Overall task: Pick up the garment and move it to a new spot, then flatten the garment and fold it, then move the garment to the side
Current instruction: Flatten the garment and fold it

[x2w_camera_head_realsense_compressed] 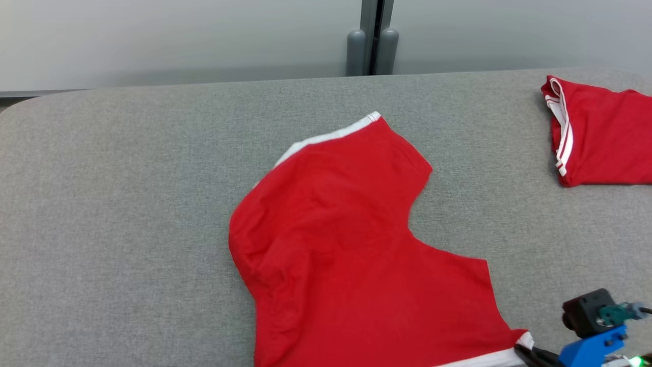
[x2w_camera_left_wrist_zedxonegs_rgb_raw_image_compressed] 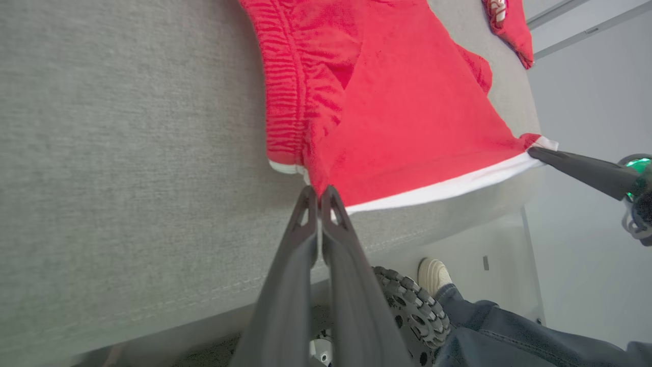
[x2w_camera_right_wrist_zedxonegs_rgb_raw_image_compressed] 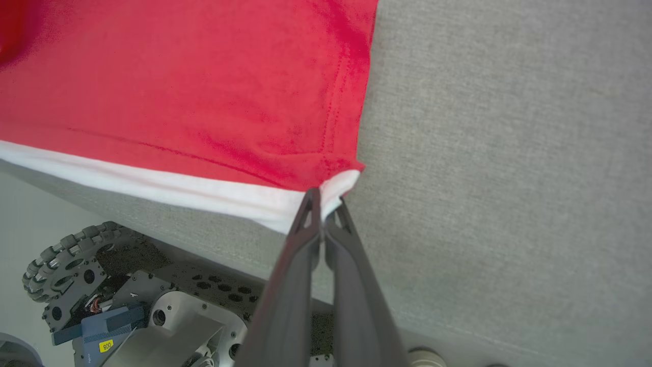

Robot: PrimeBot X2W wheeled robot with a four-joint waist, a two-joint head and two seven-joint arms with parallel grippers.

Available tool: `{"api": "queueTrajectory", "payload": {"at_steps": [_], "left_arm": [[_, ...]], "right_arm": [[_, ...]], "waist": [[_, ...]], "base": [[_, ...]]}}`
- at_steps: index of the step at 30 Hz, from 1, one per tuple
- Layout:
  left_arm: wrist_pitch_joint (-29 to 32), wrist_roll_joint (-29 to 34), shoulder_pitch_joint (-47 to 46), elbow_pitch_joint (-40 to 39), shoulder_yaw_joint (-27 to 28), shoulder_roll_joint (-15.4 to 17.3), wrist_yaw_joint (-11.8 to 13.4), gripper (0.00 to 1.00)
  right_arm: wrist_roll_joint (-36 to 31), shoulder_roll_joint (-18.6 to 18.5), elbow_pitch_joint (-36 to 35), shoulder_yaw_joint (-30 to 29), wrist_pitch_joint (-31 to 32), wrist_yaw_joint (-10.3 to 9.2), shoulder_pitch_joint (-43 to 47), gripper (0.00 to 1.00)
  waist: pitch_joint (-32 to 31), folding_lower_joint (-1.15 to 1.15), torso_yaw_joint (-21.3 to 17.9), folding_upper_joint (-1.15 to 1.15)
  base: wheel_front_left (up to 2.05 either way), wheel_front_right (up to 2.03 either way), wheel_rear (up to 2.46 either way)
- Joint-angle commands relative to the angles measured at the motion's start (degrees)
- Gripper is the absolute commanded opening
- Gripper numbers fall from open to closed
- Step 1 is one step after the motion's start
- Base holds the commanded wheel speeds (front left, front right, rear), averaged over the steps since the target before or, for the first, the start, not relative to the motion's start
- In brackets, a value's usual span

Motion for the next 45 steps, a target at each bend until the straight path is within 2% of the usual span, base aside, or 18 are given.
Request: {"api": "queueTrajectory", "payload": {"at_steps": [1,4,7,12,14,20,28,36,41,45], "left_arm": [[1.2,-0.5,0.7,-1.7,-0.2,1.3,-0.2,0.0],[4.1,-1.6,0.1,-5.5,-0.3,3.1,-0.6,0.0],[7.2,-3.2,-2.9,-7.6,0.5,5.0,-1.9,0.0],[14.8,-8.3,-10.8,-6.6,2.5,6.8,-3.8,0.0],[17.1,-10.7,-14.5,-5.3,4.1,6.6,-3.6,0.0],[19.9,-14.8,-25.0,0.8,8.3,4.4,-2.7,0.0],[19.4,-15.2,-36.9,11.5,10.4,0.3,-3.0,0.0],[16.9,-13.7,-43.6,21.6,10.9,-2.3,-4.3,0.0],[15.5,-13.1,-45.6,25.0,10.3,-4.0,-6.0,0.0],[14.7,-12.8,-46.5,26.7,9.6,-5.3,-6.9,0.0]], "right_arm": [[0.1,0.7,-3.0,-1.8,2.2,0.0,1.6,0.0],[-0.9,1.1,-9.0,-4.6,6.3,0.0,3.1,0.0],[-1.5,-0.1,-11.8,-5.3,8.6,0.0,0.2,0.0],[0.8,-3.3,-10.3,-1.8,11.2,0.0,-9.1,0.0],[2.4,-4.3,-8.4,0.7,11.5,0.0,-14.8,0.0],[5.4,-4.8,1.9,6.9,6.6,0.0,-32.0,0.0],[7.5,-4.2,17.4,15.6,-1.9,0.0,-49.8,0.0],[7.6,-3.1,31.6,20.7,-10.7,0.0,-61.5,0.0],[7.0,-2.3,40.2,21.6,-17.0,0.0,-66.3,0.0],[7.0,-1.8,44.5,22.3,-19.9,0.0,-68.3,0.0]], "waist": [[0.2,0.01,0.4,0.01],[0.3,0.01,0.7,0.01],[0.4,0.01,0.8,0.01],[0.7,0.01,0.3,0.01],[1.2,0.01,-0.2,0.01],[4.0,0.01,-0.9,0.01],[8.6,0.01,0.1,0.01],[12.9,0.01,1.7,0.01],[15.0,0.01,3.4,0.01],[15.9,0.01,4.6,0.01]], "base": [[0.0,0.0,0.0],[0.0,0.0,0.0],[0.0,0.0,0.0],[0.0,0.0,0.0],[0.0,0.0,0.0],[0.0,0.0,0.0],[0.0,0.0,0.0],[0.0,0.0,0.0],[0.0,0.0,0.0],[0.0,0.0,0.0]]}}
